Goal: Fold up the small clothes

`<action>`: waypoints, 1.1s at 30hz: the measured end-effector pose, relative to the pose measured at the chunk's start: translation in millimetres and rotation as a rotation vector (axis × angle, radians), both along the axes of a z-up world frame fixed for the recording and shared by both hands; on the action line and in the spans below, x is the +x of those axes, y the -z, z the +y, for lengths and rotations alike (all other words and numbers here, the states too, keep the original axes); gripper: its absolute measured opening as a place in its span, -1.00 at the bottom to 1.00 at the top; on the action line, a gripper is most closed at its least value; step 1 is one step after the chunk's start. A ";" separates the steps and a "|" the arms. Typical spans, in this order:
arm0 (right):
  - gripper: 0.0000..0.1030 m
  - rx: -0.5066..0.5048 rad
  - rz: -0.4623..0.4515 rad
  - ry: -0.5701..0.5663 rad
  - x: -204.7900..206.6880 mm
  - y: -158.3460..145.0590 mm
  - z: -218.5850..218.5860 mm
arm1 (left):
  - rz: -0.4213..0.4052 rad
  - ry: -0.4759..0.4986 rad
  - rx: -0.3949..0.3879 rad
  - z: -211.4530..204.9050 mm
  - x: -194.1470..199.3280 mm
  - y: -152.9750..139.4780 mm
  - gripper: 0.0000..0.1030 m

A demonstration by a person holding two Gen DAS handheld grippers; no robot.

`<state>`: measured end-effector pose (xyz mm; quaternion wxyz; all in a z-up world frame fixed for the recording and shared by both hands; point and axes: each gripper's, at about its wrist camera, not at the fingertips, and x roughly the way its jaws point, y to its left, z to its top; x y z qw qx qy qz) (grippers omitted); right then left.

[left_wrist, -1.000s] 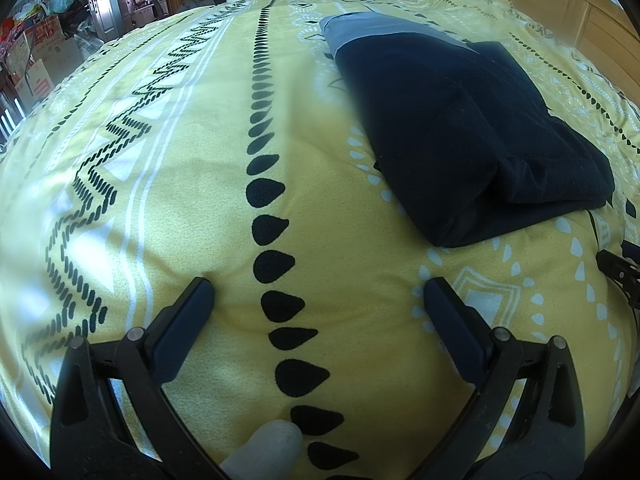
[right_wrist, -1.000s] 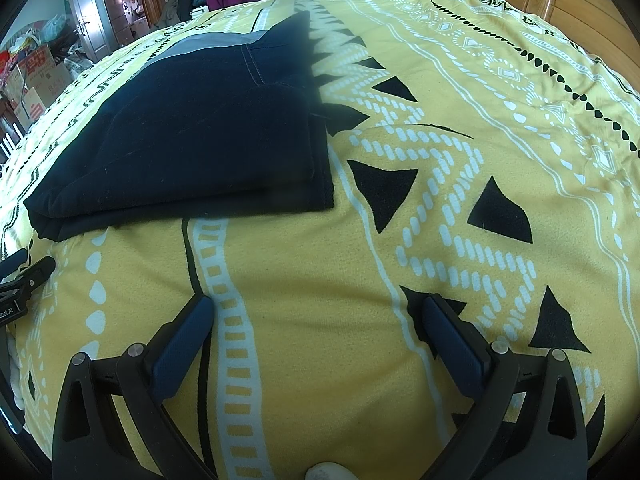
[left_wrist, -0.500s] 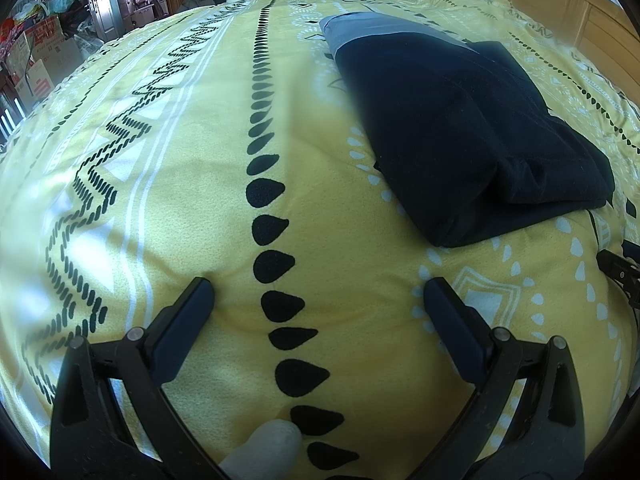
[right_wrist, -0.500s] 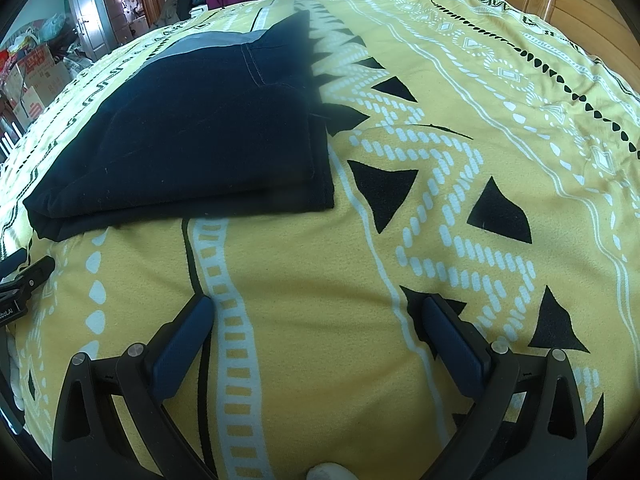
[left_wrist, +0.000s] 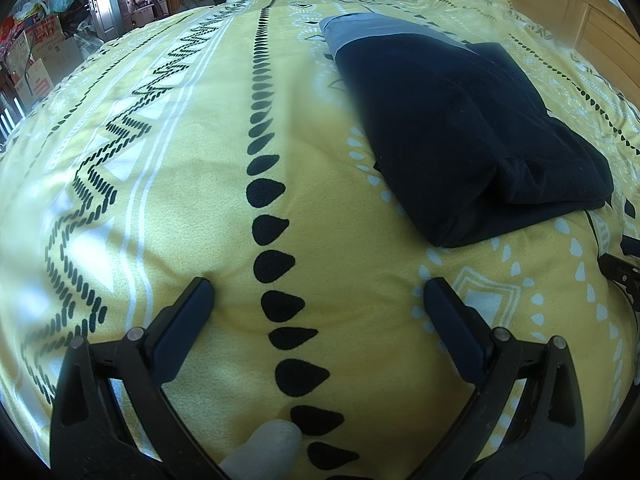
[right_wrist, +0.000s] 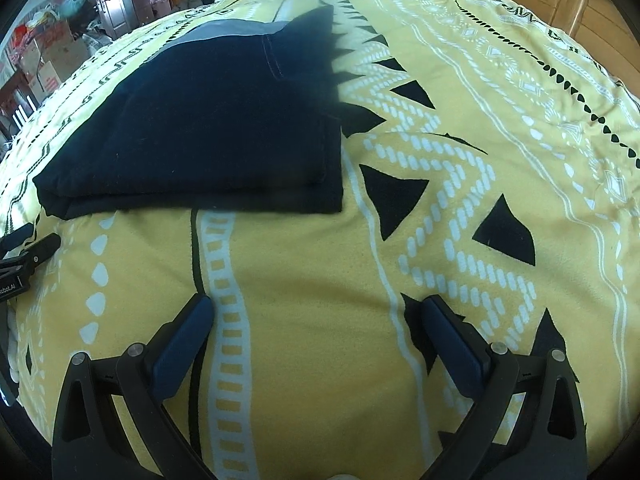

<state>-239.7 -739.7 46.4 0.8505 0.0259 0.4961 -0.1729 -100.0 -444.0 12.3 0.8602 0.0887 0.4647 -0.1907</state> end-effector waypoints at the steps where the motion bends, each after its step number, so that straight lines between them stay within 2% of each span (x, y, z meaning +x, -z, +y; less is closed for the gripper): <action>1: 1.00 -0.006 0.005 0.002 2.6 0.0 0.7 | 0.000 0.000 0.001 0.2 0.1 -0.2 1.00; 13: 1.00 -0.006 -0.021 0.016 -6.6 4.6 -0.9 | 0.001 -0.002 0.013 -1.8 -2.1 -2.4 1.00; 20: 1.00 -0.014 -0.004 -0.011 -7.2 5.6 1.5 | 0.021 0.000 0.018 -2.3 4.1 -3.5 1.00; 23: 1.00 -0.023 0.007 -0.014 -5.5 1.3 2.9 | 0.008 0.002 0.023 -3.8 3.3 -12.6 0.99; 26: 0.86 -0.018 0.005 0.031 -6.6 -21.7 3.2 | -0.089 0.014 0.019 -12.1 -3.8 -47.2 0.99; 27: 0.86 -0.019 -0.013 0.034 -7.7 -32.7 5.0 | -0.132 0.021 -0.001 -17.1 -7.5 -67.9 0.99; 30: 0.91 -0.045 -0.127 0.034 -20.5 -88.9 19.0 | -0.221 0.023 -0.079 -27.8 -16.6 -122.3 1.00; 31: 1.00 -0.062 -0.163 0.036 -25.6 -107.6 24.9 | -0.241 0.021 -0.112 -31.4 -19.2 -141.3 1.00; 33: 1.00 -0.089 -0.249 0.027 -38.9 -147.6 38.2 | -0.257 0.030 -0.181 -36.8 -23.7 -172.9 1.00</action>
